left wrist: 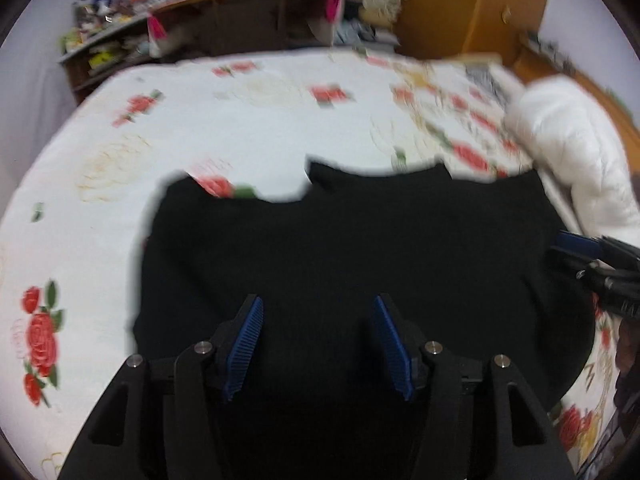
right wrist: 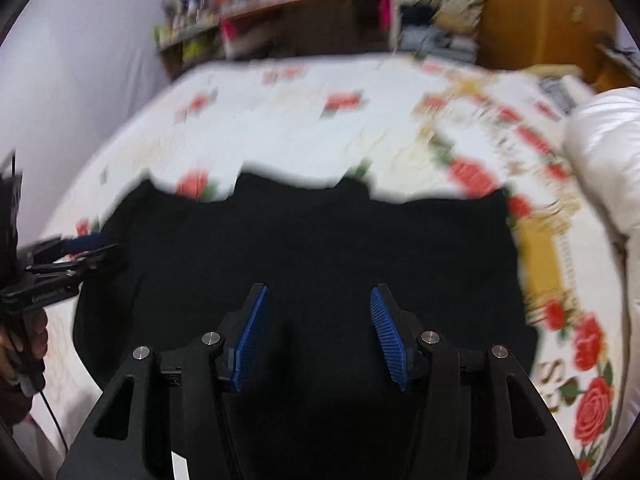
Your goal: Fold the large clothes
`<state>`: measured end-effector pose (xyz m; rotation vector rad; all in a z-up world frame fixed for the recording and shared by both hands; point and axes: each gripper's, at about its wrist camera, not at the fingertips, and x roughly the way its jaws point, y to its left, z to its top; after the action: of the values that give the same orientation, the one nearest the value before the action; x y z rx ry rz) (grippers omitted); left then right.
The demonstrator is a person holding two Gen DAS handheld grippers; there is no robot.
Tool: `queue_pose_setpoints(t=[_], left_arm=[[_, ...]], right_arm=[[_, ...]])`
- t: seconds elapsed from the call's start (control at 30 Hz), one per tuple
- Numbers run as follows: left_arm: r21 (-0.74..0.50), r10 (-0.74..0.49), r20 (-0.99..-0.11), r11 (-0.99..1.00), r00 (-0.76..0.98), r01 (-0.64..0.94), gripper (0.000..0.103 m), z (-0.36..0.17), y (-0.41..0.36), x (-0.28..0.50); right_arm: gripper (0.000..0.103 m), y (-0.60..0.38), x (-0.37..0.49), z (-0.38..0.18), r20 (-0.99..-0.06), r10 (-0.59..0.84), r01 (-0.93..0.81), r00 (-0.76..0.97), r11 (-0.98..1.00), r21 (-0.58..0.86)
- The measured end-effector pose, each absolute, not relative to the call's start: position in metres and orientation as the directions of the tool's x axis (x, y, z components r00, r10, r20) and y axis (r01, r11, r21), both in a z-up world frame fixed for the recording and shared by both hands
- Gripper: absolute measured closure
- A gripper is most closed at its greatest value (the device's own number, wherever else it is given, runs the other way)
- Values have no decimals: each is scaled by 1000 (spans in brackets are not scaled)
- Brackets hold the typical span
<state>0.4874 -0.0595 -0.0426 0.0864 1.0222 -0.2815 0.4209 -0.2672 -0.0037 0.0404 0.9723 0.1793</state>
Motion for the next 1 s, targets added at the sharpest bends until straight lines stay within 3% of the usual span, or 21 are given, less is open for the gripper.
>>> queue_pose_setpoints(t=[0.13, 0.4, 0.6, 0.8, 0.9, 1.0], left_arm=[[-42, -137, -879, 976, 457, 212, 43, -80, -63, 505], [19, -58, -899, 985, 435, 171, 43, -111, -66, 514], [-42, -94, -905, 990, 416, 132, 44, -90, -53, 514], [51, -34, -843, 988, 537, 143, 44, -54, -22, 486], [121, 33, -872, 981, 489, 150, 44, -79, -18, 489], [156, 62, -866, 976, 496, 149, 44, -94, -30, 489]], right_arm=[[50, -242, 446, -53, -877, 109, -116, 468, 991, 61], [50, -239, 462, -90, -898, 52, -91, 438, 996, 13], [50, -251, 457, -71, -902, 79, -80, 424, 996, 50], [49, -304, 407, -18, -838, 13, -44, 545, 999, -13], [49, -328, 399, -43, -870, -90, -7, 484, 994, -106], [49, -335, 404, -69, -887, -51, 4, 459, 998, -55]])
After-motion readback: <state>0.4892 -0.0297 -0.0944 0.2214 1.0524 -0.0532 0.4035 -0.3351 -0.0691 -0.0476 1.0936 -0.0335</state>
